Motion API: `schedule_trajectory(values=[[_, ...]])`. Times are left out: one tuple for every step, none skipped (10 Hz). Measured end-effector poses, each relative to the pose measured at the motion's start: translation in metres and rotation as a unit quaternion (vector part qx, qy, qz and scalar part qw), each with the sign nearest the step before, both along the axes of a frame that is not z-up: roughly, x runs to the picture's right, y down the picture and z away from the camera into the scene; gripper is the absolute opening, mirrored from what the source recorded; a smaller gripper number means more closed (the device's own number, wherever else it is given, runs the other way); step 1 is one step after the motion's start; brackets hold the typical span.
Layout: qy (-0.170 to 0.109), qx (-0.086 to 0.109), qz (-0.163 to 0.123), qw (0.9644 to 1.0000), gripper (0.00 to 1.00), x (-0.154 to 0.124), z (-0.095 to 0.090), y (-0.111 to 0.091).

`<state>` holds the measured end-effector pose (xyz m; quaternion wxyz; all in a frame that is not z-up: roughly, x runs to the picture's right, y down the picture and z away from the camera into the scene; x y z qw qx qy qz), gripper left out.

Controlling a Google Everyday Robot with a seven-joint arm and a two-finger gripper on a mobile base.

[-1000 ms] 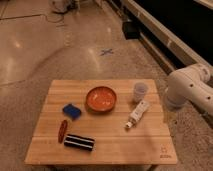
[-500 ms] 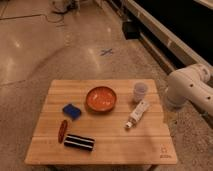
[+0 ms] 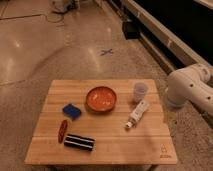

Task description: Pick up the ceramic bowl

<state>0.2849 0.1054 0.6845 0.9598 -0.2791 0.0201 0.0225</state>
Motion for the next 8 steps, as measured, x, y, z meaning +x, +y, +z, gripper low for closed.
schedule_trajectory(values=[[0.000,0.000,0.000,1.0000,0.65,0.000,0.000,0.000],[0.000,0.000,0.000,1.0000,0.65,0.000,0.000,0.000],[0.000,0.000,0.000,1.0000,0.65,0.000,0.000,0.000],[0.000,0.000,0.000,1.0000,0.65,0.000,0.000,0.000],[0.000,0.000,0.000,1.0000,0.65,0.000,0.000,0.000],[-0.008,-0.002,-0.003,1.0000,0.65,-0.006,0.002,0.001],[-0.023,-0.006,-0.009,0.9997,0.65,-0.021,0.006,0.002],[-0.040,-0.011,-0.015,0.9990,0.65,-0.038,0.012,0.002]])
